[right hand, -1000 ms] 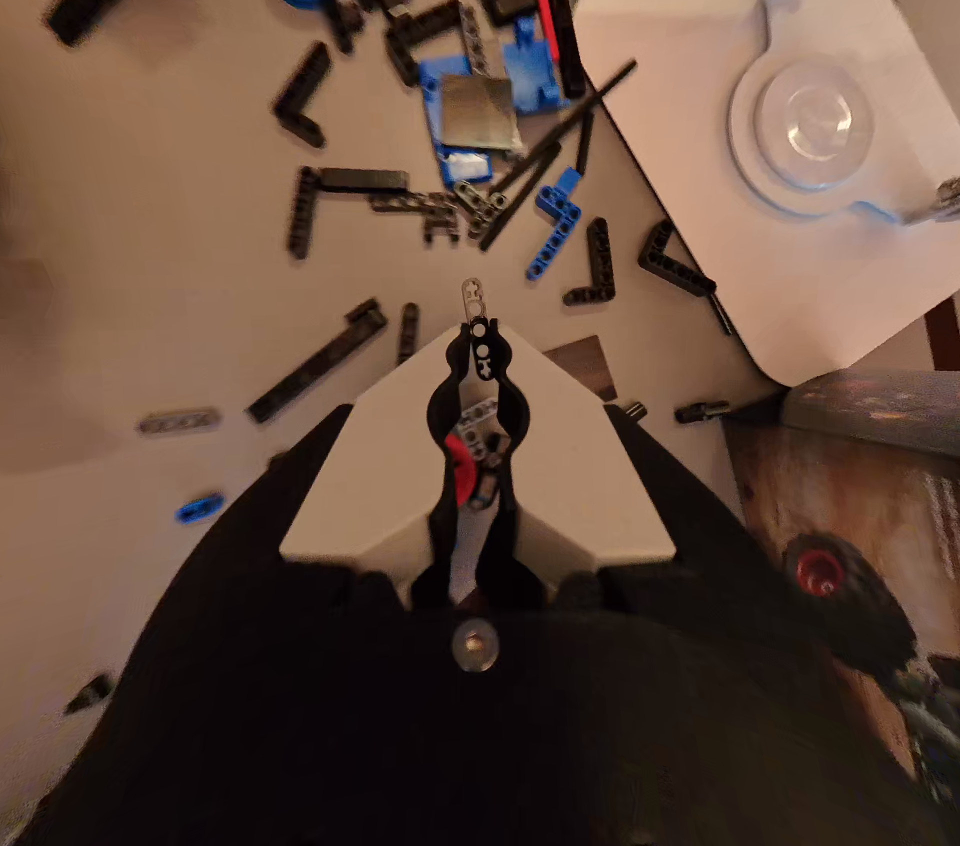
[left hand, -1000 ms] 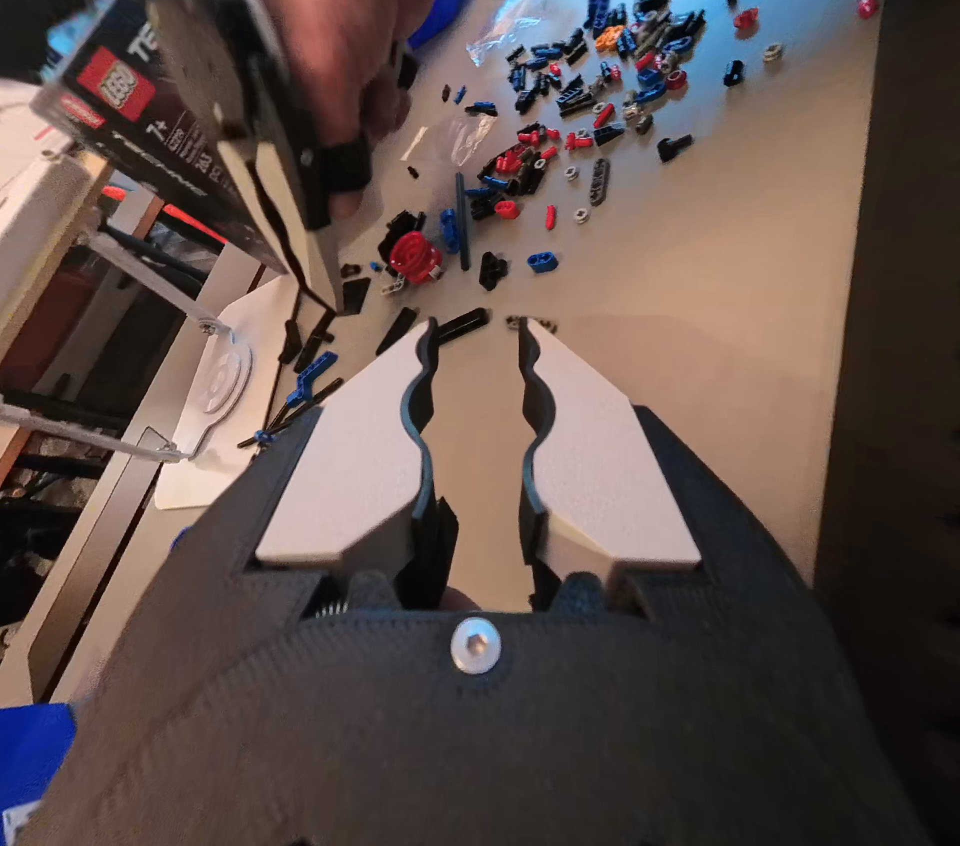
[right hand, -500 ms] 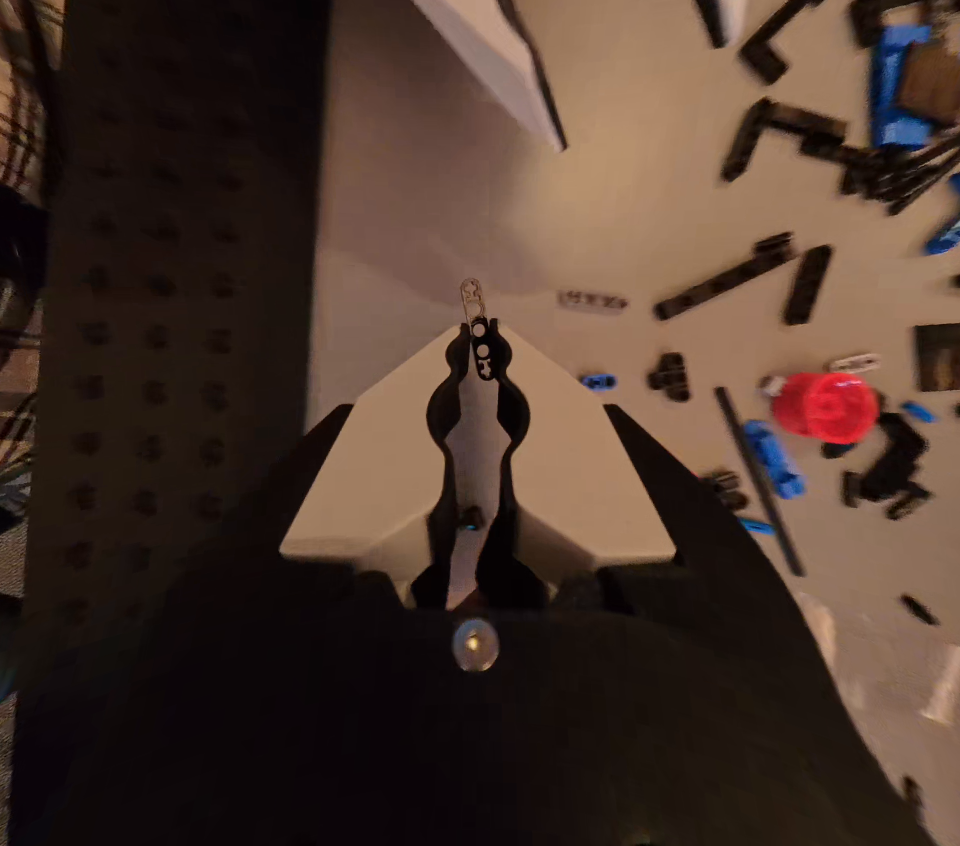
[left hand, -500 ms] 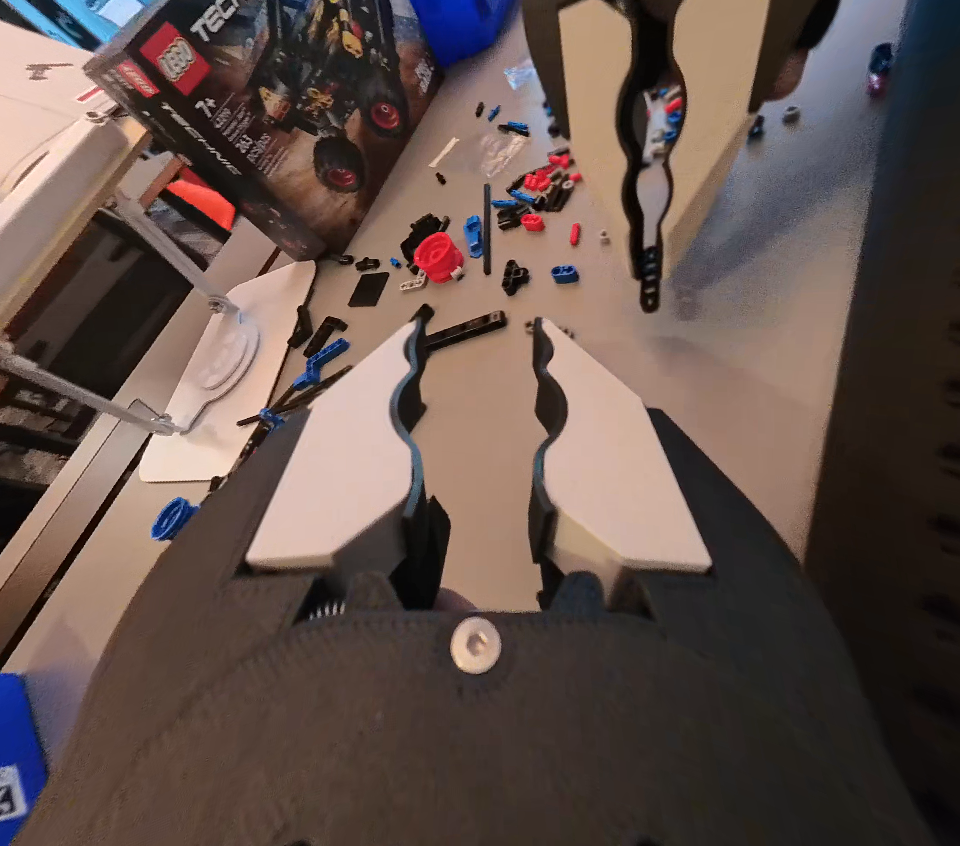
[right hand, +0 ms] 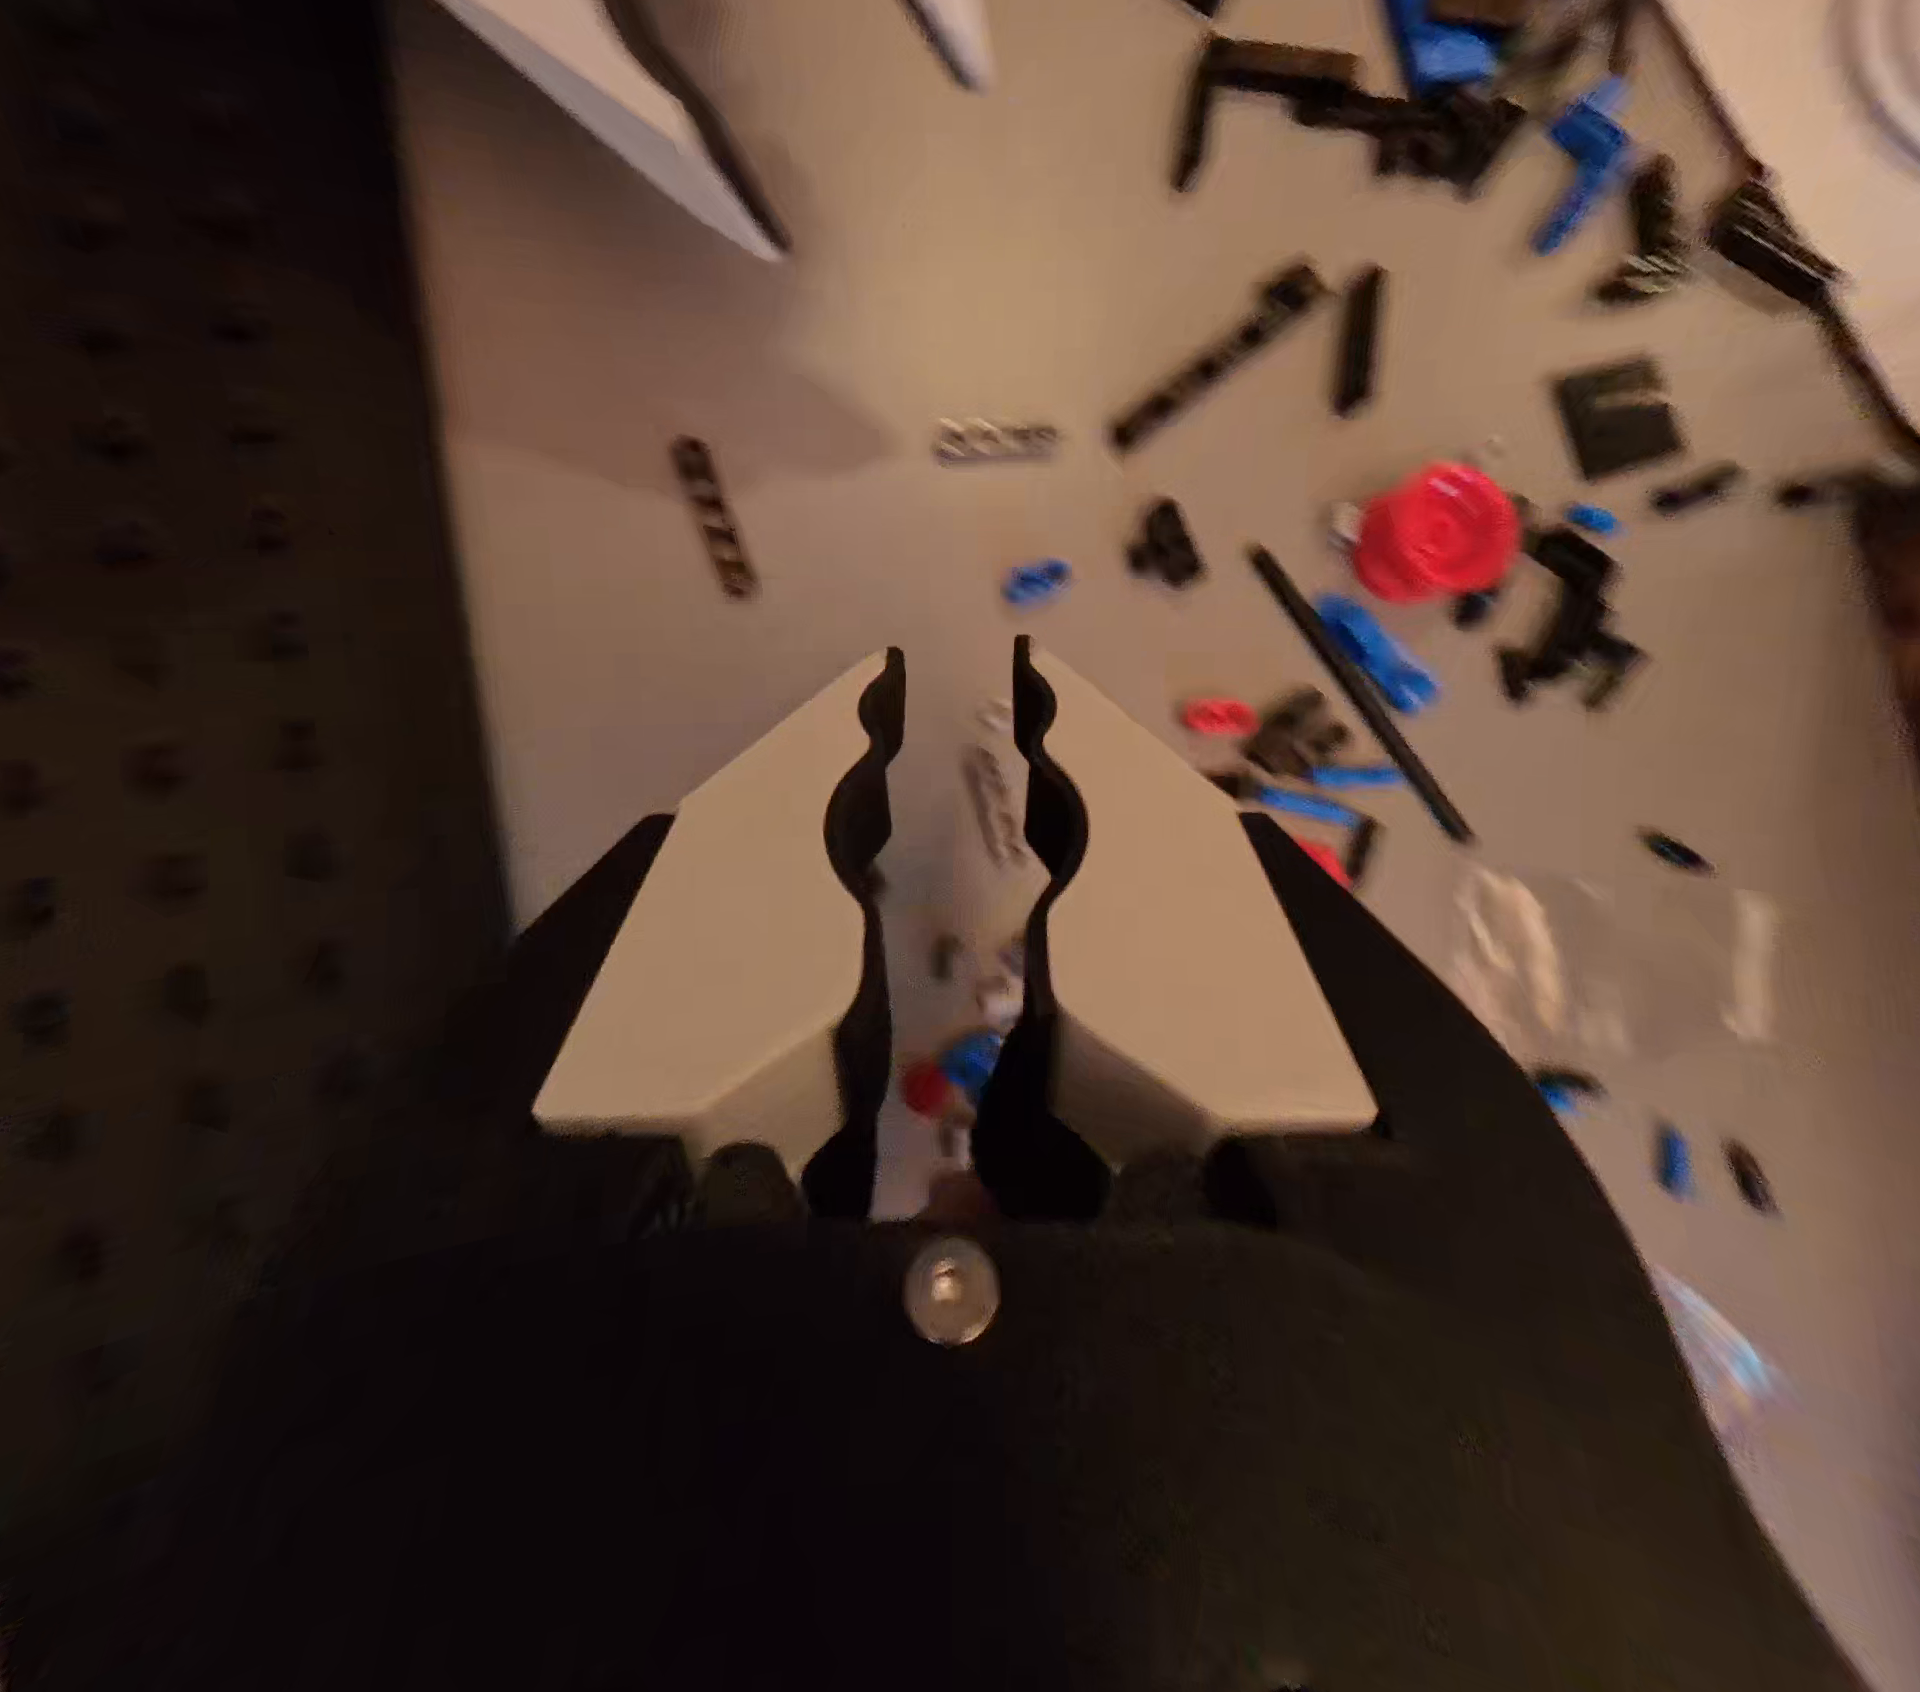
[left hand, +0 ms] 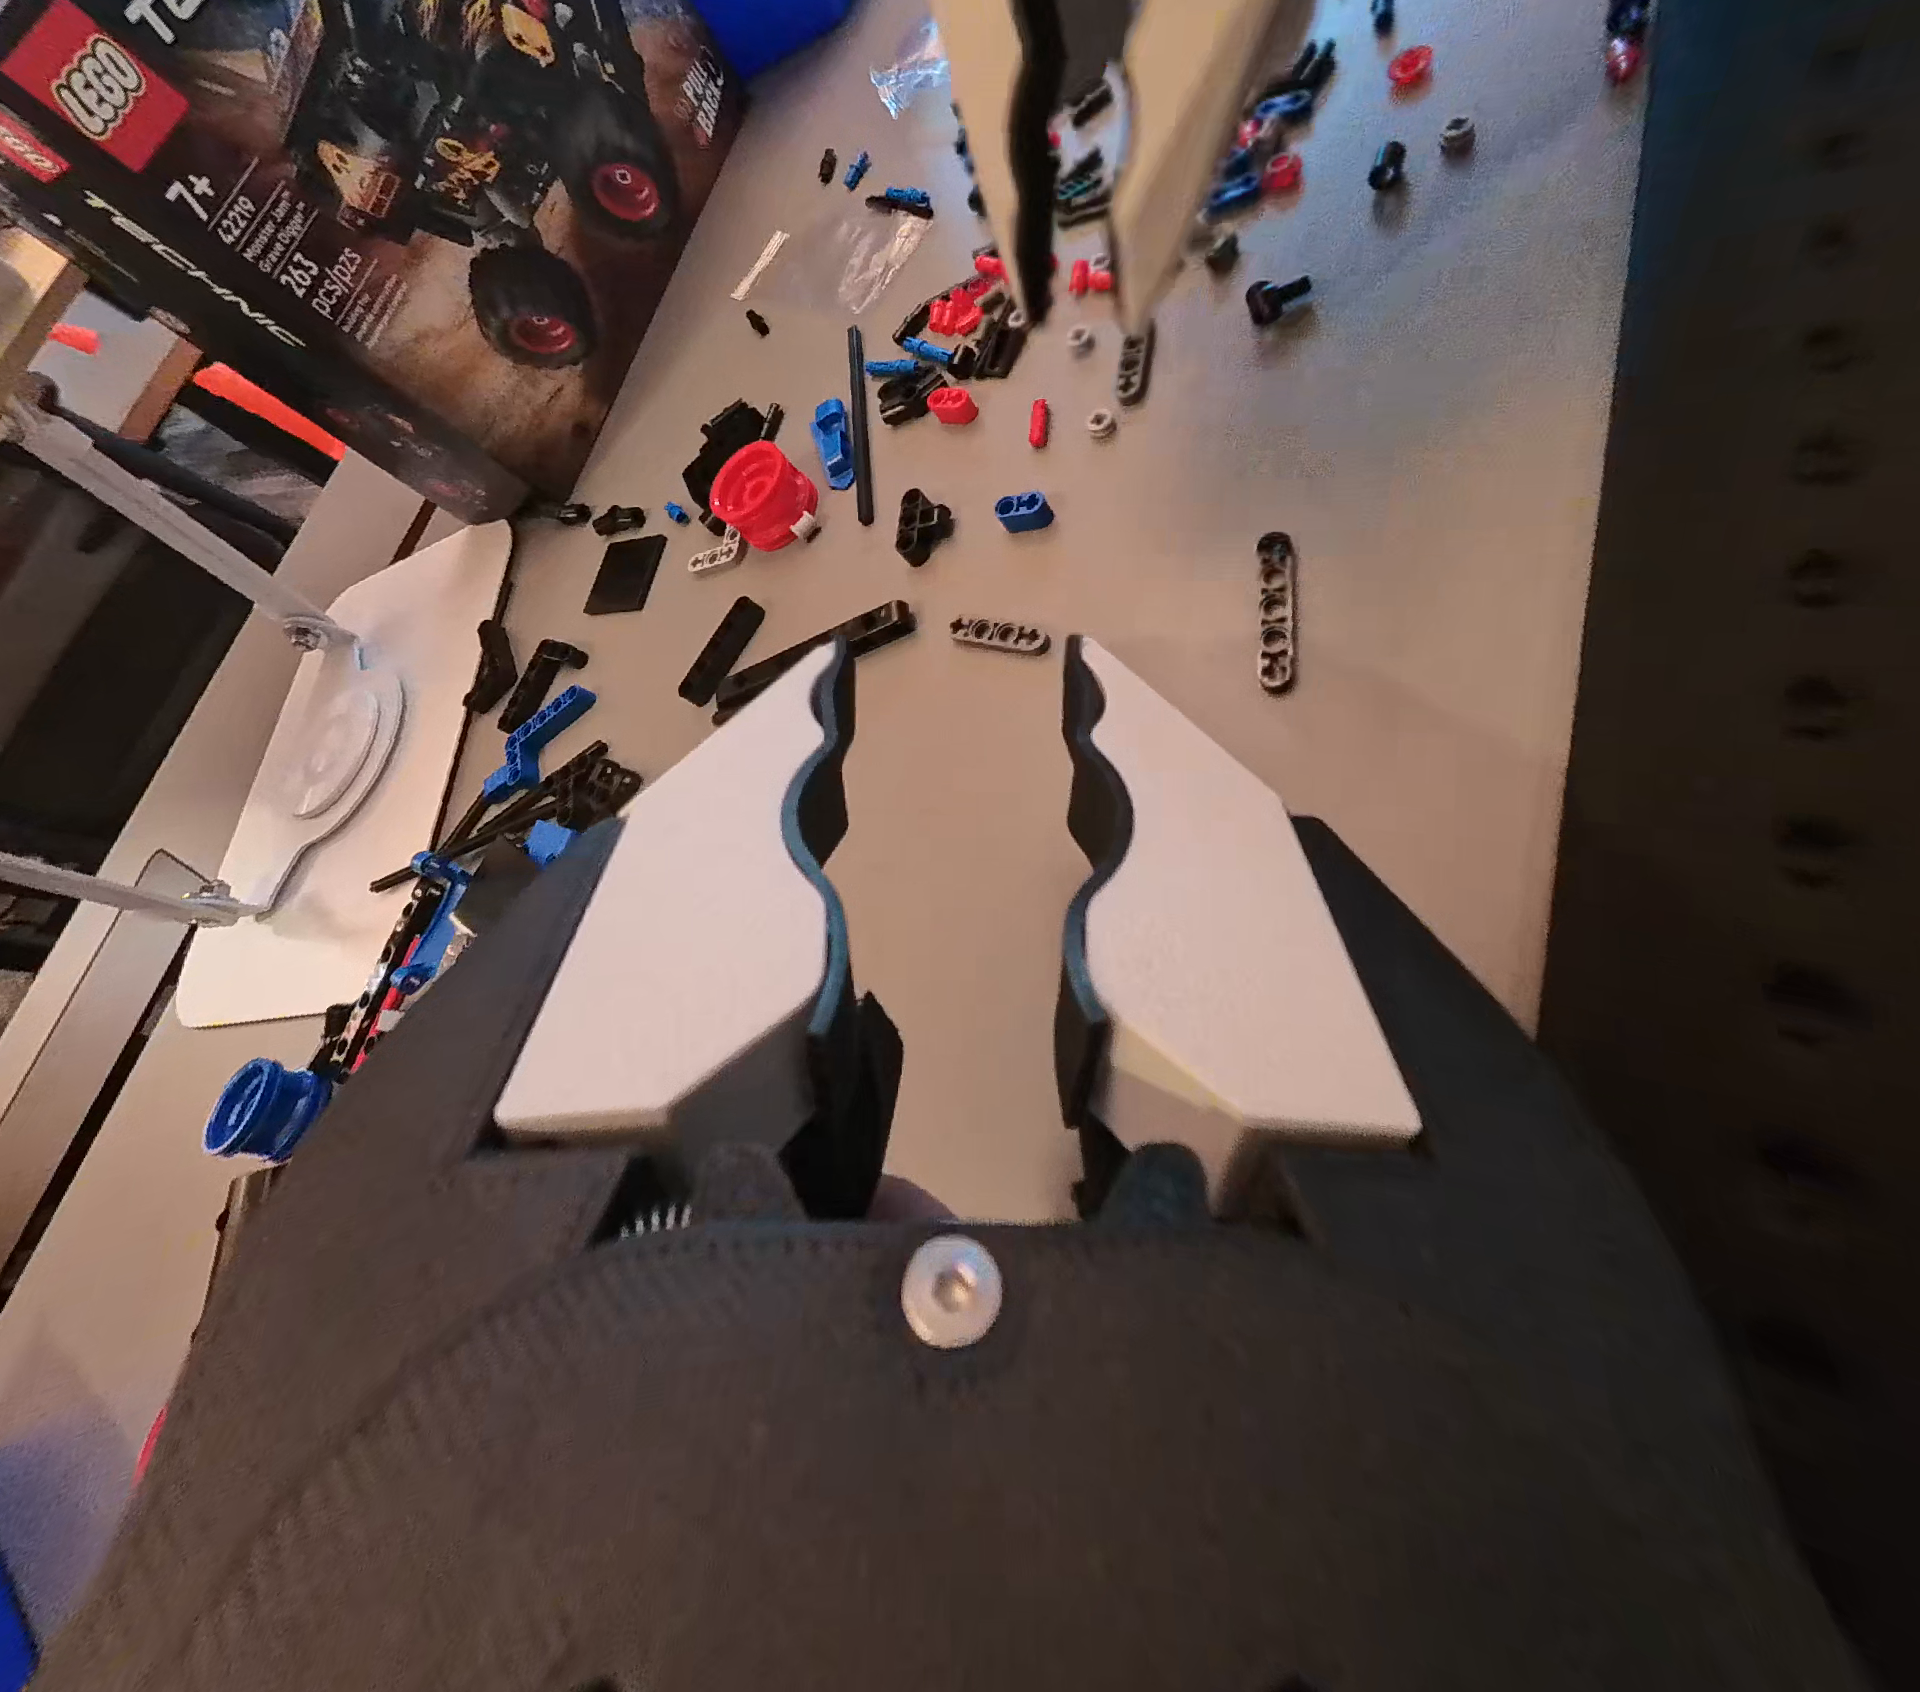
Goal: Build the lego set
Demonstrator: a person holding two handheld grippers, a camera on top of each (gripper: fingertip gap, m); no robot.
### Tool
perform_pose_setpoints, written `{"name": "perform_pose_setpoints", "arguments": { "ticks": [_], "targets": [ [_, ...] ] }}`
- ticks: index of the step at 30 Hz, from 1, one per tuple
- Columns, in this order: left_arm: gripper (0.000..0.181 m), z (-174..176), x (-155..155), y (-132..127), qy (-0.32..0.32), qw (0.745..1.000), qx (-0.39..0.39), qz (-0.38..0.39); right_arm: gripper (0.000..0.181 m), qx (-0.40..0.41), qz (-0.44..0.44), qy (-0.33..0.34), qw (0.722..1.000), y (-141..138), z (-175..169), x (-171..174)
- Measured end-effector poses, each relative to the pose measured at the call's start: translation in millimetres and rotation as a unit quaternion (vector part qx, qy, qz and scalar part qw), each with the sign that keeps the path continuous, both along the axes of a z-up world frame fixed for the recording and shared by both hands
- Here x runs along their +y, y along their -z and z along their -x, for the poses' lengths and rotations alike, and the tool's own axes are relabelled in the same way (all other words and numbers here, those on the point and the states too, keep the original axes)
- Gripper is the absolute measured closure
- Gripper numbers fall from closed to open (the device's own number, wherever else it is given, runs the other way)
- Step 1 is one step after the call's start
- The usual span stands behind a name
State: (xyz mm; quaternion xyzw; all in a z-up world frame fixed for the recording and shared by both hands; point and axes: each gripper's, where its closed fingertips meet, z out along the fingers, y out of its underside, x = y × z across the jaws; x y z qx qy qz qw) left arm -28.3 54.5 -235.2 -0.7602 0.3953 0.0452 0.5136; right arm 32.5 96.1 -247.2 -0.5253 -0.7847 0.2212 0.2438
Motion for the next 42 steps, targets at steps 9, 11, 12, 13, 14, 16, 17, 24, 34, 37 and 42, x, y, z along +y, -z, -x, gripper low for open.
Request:
{"name": "perform_pose_setpoints", "arguments": {
  "ticks": [9, 11, 12, 13, 14, 16, 17, 24, 34, 37, 42],
  "targets": [
    [0.145, 2.8, 2.0, 5.3, -0.005, 1.0, 0.003, 0.004, 0.169, 0.006, -0.03, 0.098, 0.995, 15.2, 15.2, 94.5],
    [0.145, 3.3, 2.2, 4.4, -0.005, 1.0, -0.003, 0.003, 0.168, 0.016, -0.029, 0.101, 0.994, 15.7, 23.1, 99.6],
    [0.146, 3.3, 2.1, 4.3, -0.005, 1.0, -0.004, 0.004, 0.168, 0.023, -0.027, 0.104, 0.994, 15.5, 25.9, 101.3],
    [0.146, 3.1, 2.1, 4.4, -0.004, 1.0, -0.003, 0.003, 0.168, 0.029, -0.028, 0.106, 0.994, 15.4, 27.5, 102.9],
    [0.146, 2.3, 2.0, 4.5, -0.003, 1.0, -0.003, 0.002, 0.168, 0.034, -0.03, 0.107, 0.993, 15.5, 28.2, 104.6],
    [0.146, 0.2, 1.9, 5.0, 0.001, 1.0, -0.003, 0.003, 0.168, 0.046, -0.029, 0.113, 0.992, 15.6, 28.2, 108.3],
    [0.146, -0.5, 2.0, 5.5, 0.002, 1.0, -0.002, 0.004, 0.169, 0.051, -0.027, 0.117, 0.991, 15.2, 27.9, 110.4],
    [0.146, -1.0, 1.6, 7.7, 0.002, 1.0, -0.002, 0.007, 0.171, 0.071, -0.026, 0.128, 0.989, 11.6, 24.9, 118.3],
    [0.147, -1.6, -0.8, 8.3, 0.001, 1.0, 0.0, 0.007, 0.168, 0.064, -0.001, 0.13, 0.989, 15.0, 20.1, 119.3],
    [0.147, -1.7, -1.7, 7.5, 0.001, 1.0, 0.001, 0.006, 0.166, 0.054, 0.0, 0.126, 0.991, 19.0, 20.6, 118.2],
    [0.147, -1.7, -3.3, 6.7, 0.001, 1.0, 0.001, 0.005, 0.167, 0.051, 0.008, 0.119, 0.992, 17.0, 24.9, 118.2]
  ]
}}
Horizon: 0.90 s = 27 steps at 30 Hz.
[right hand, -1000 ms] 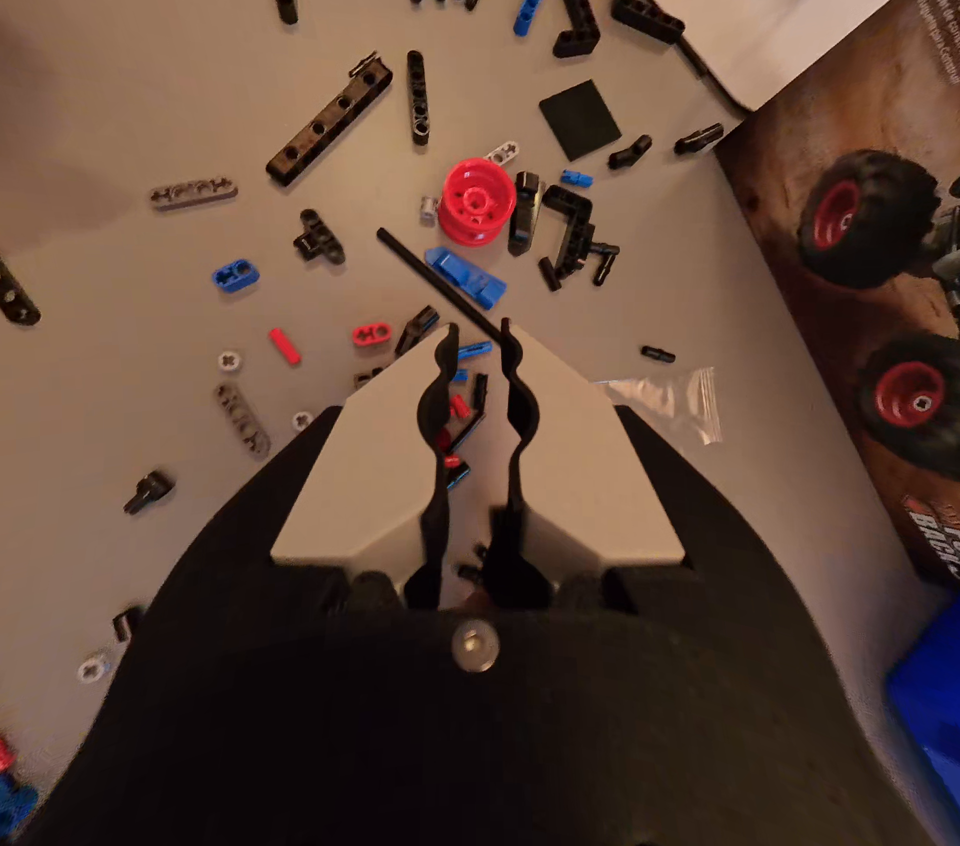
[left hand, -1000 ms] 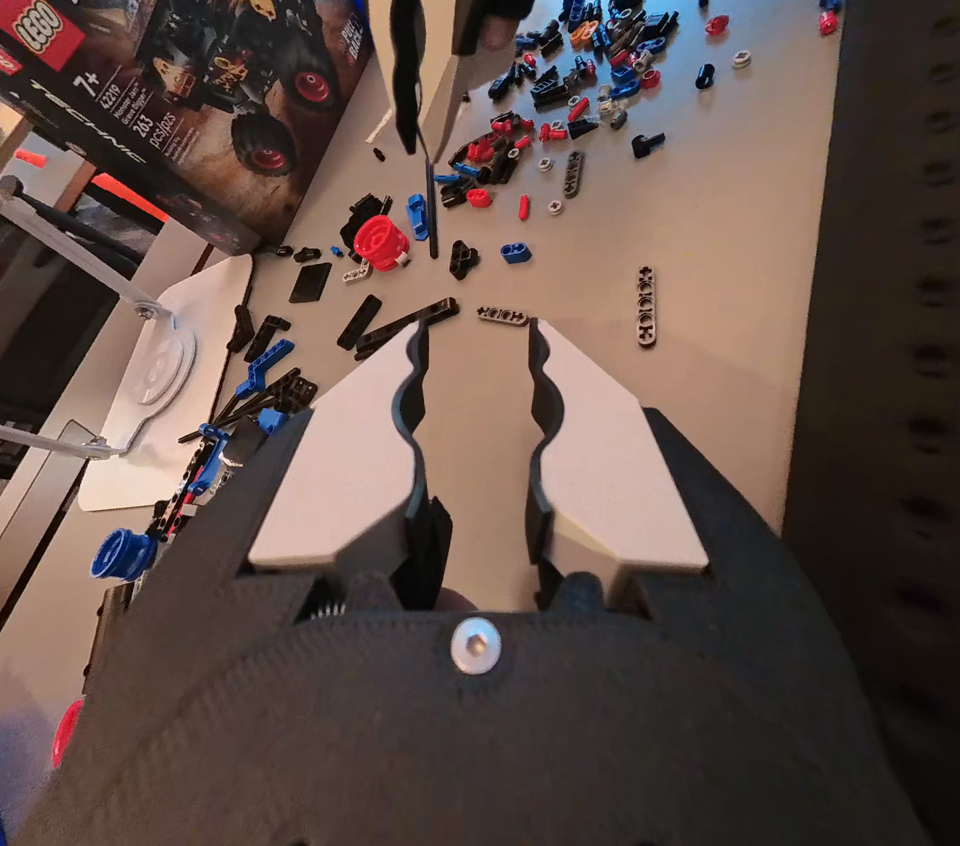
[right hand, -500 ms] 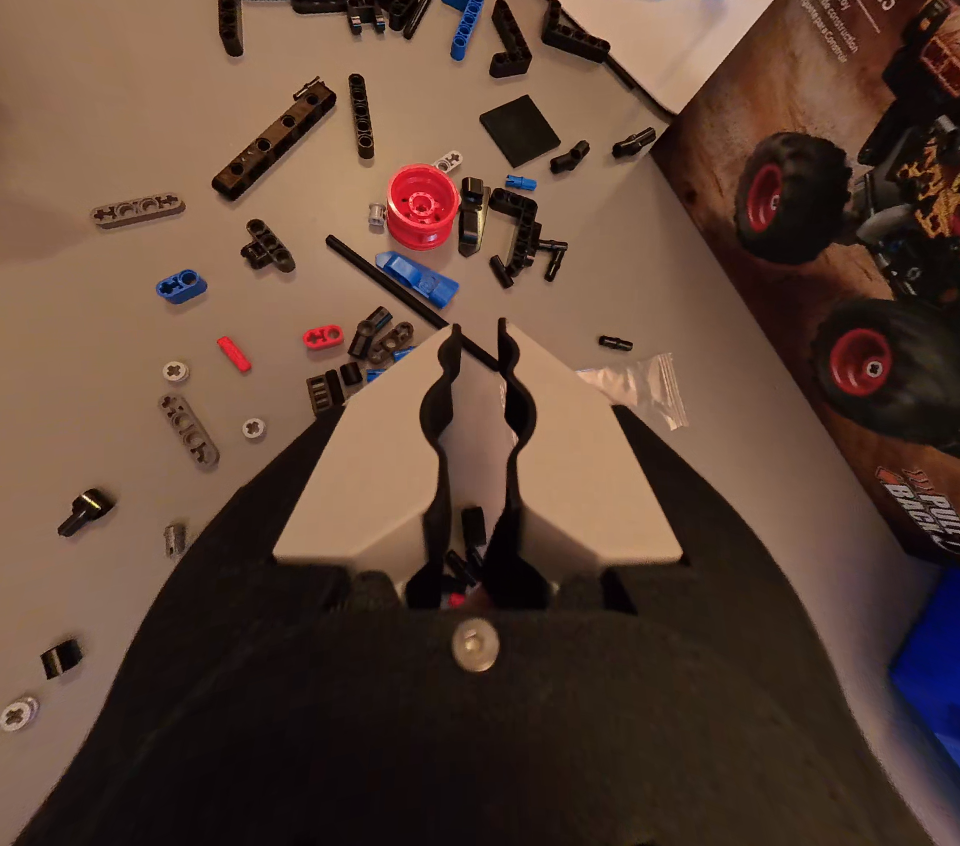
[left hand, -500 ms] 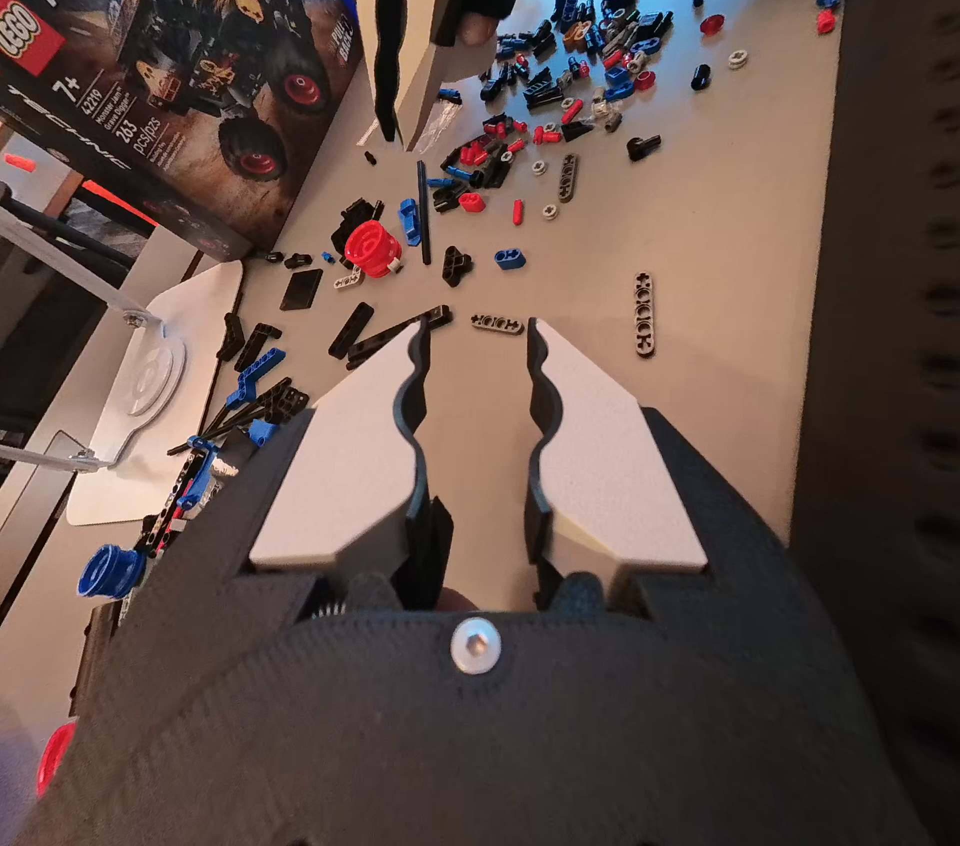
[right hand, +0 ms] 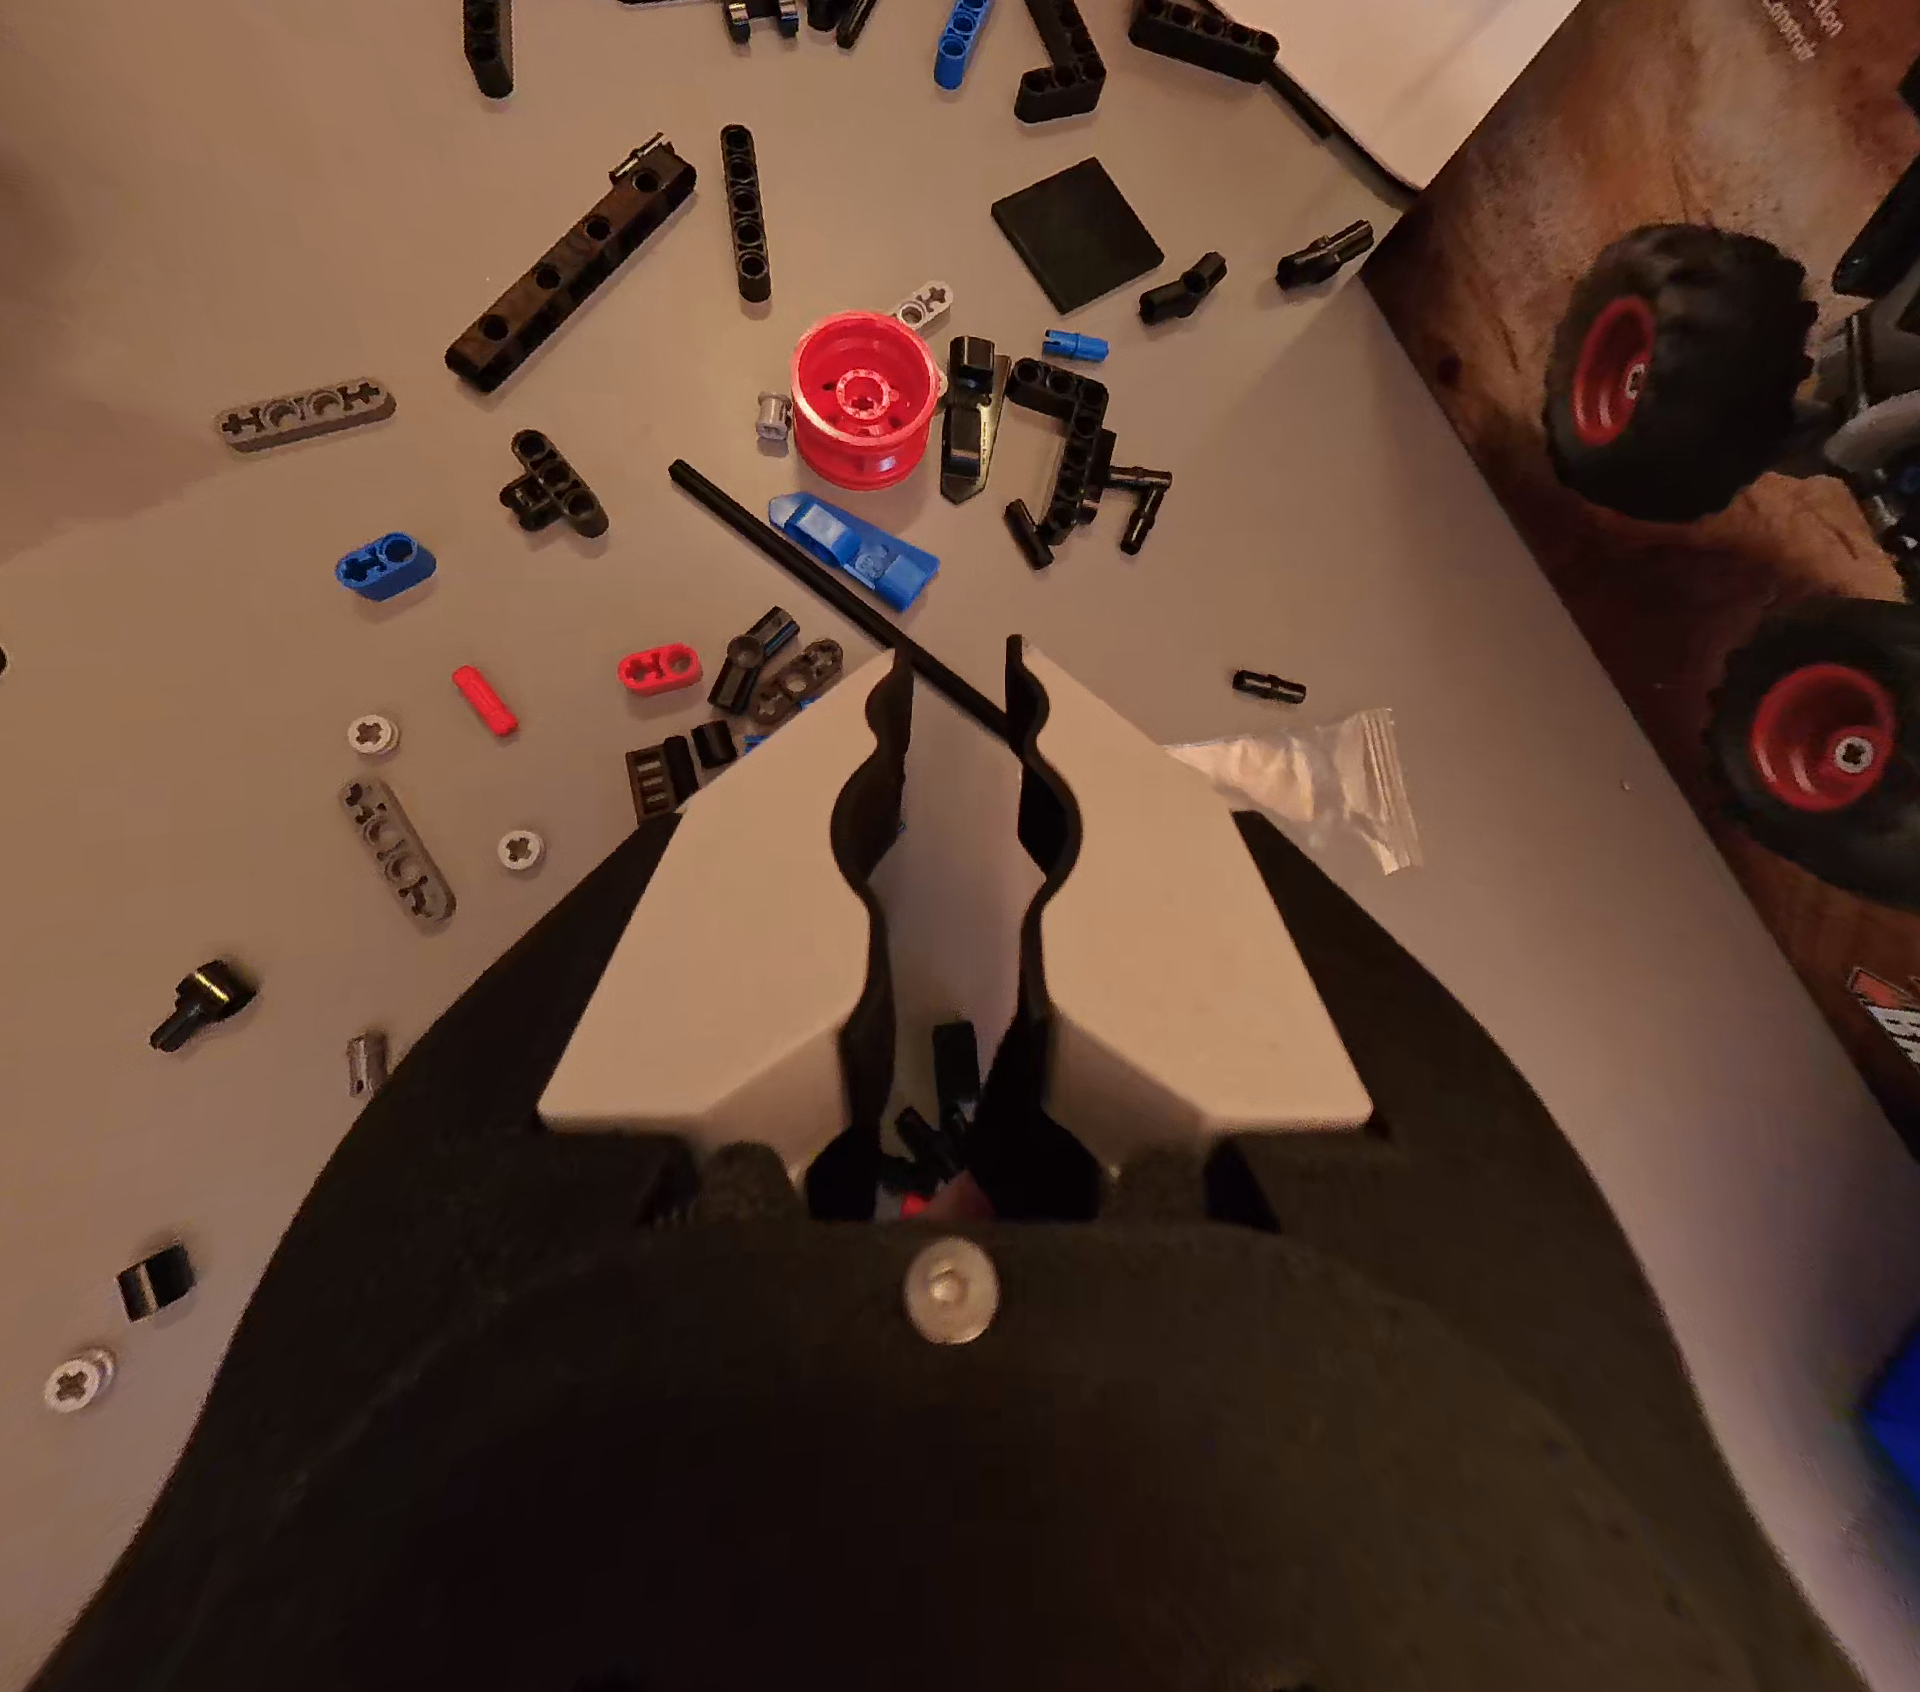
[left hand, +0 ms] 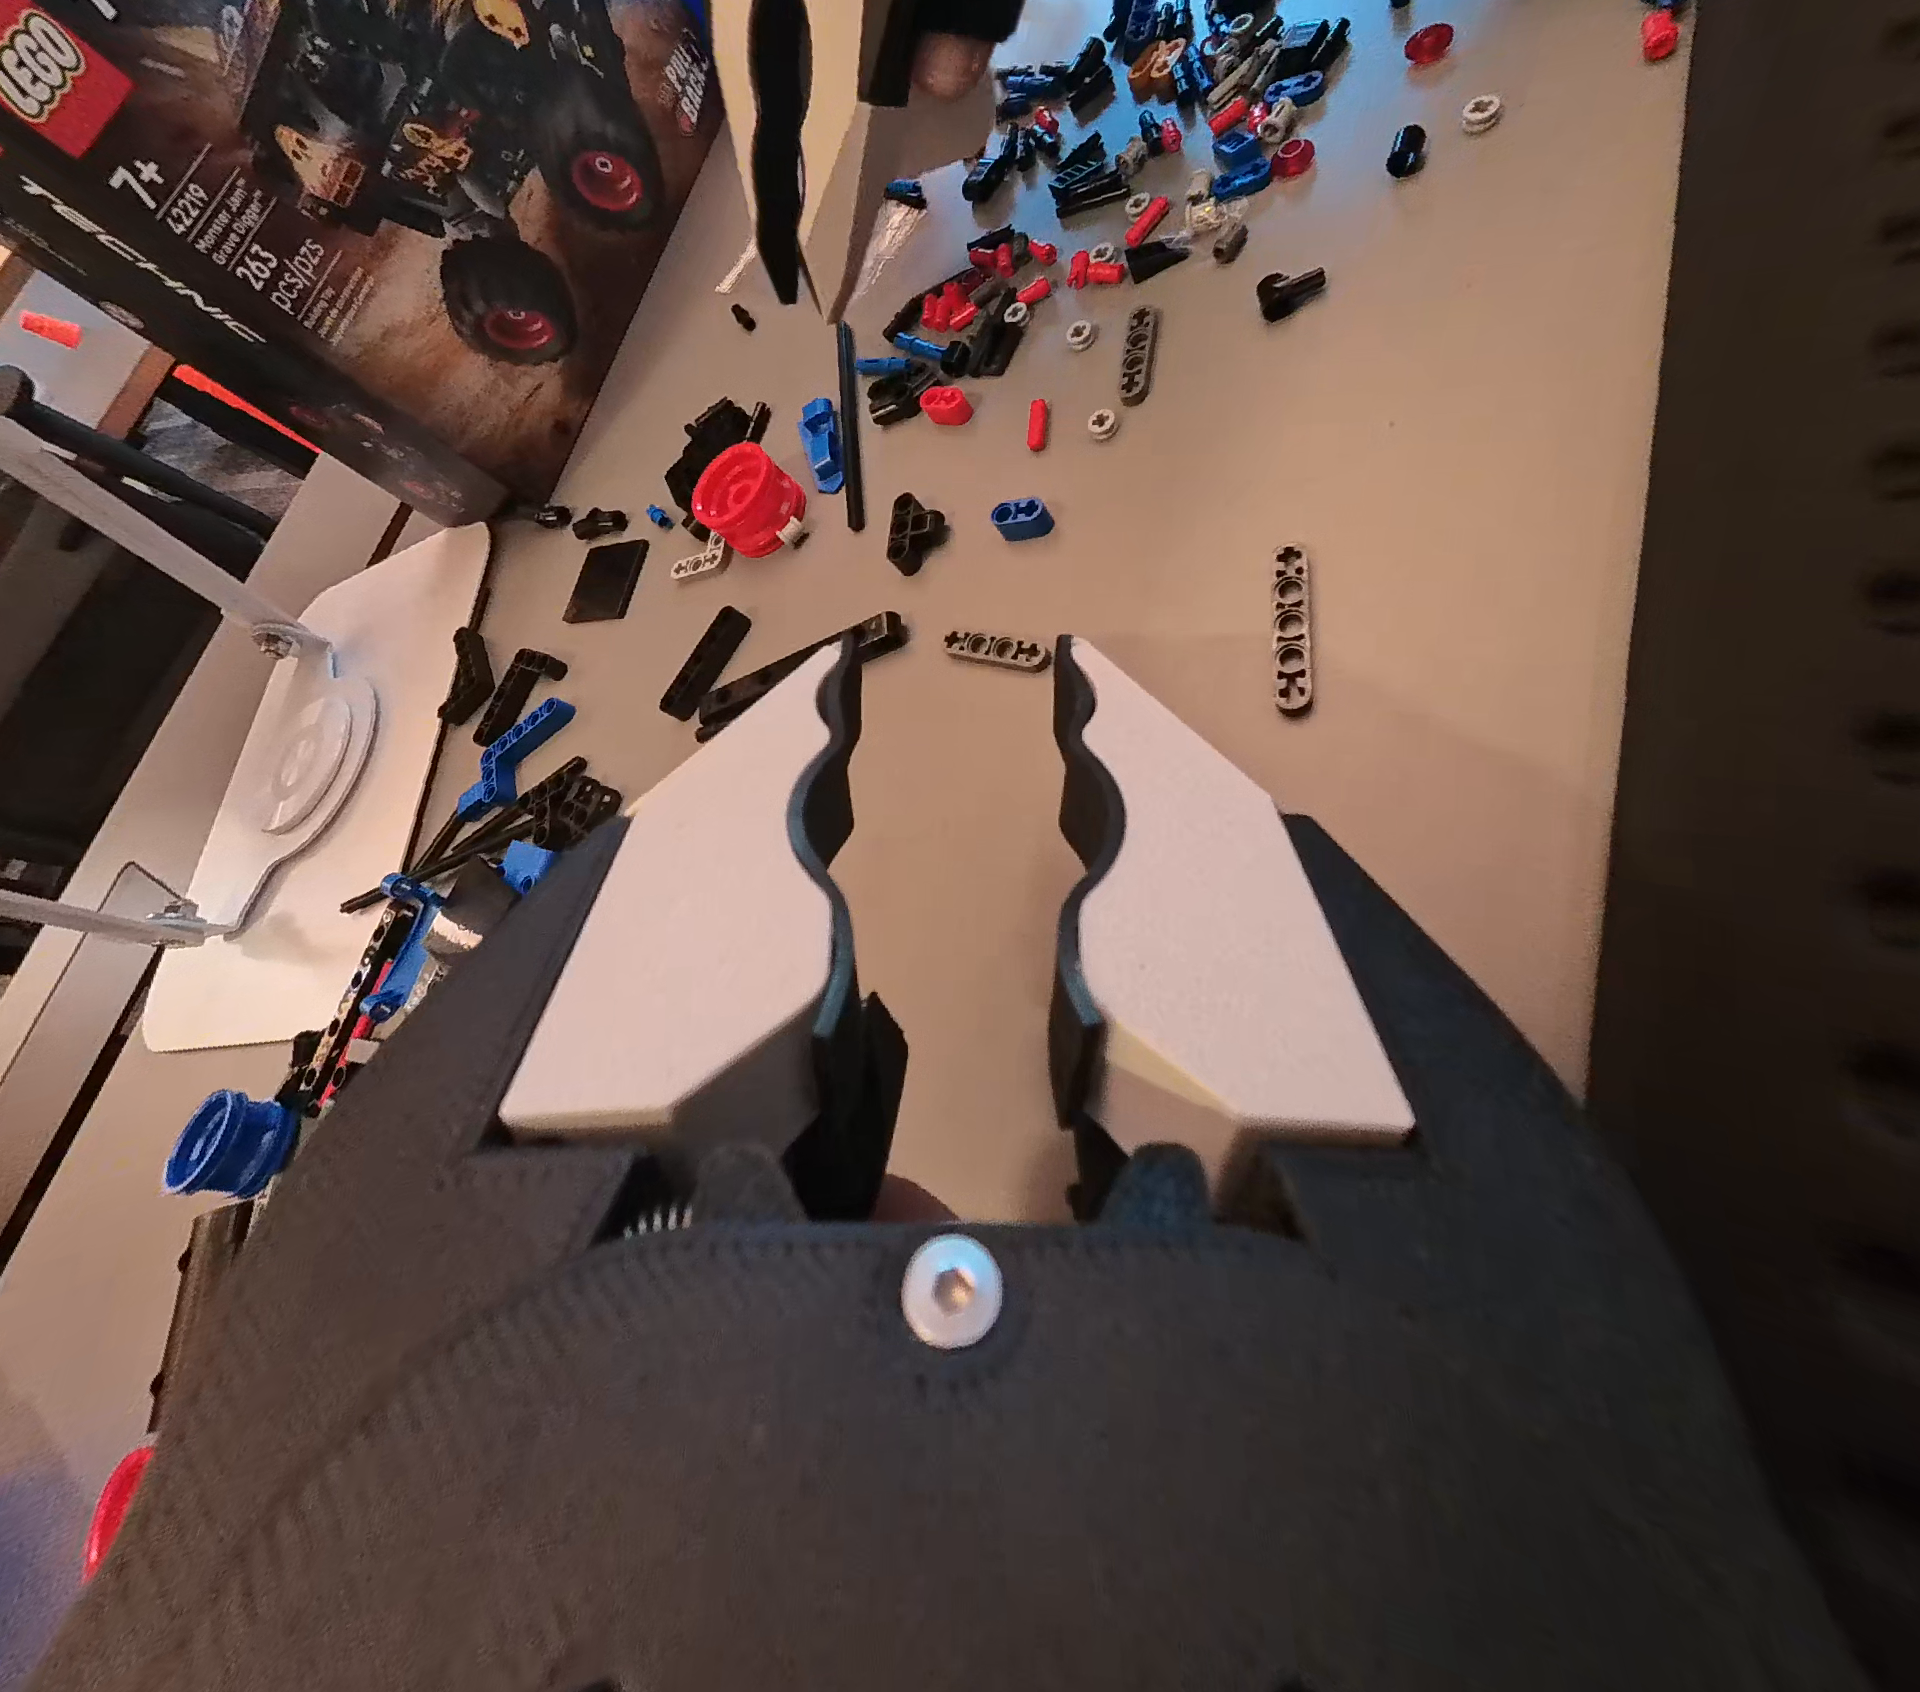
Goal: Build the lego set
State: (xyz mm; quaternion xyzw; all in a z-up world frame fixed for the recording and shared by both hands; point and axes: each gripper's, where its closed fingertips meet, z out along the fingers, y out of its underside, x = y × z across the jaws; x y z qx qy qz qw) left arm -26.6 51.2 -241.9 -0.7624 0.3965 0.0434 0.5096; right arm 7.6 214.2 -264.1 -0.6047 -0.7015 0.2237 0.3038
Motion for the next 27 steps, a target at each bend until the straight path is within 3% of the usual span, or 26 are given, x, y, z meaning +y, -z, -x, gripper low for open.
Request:
{"name": "perform_pose_setpoints", "arguments": {
  "ticks": [10, 22, 27],
  "targets": [
    [0.147, 1.0, -1.6, -0.3, -0.003, 1.0, 0.003, -0.001, 0.17, -0.021, 0.021, -0.009, 1.0, 1.5, 0.5, 11.5],
    [0.147, 0.0, -2.1, -2.9, -0.001, 1.0, 0.0, -0.004, 0.171, -0.076, -0.005, -0.091, 0.993, 17.3, -5.0, -8.4],
    [0.147, -0.4, -2.1, -2.3, 0.0, 1.0, 0.004, -0.003, 0.171, -0.098, -0.003, -0.082, 0.992, 20.4, -6.2, -10.1]
  ]
}}
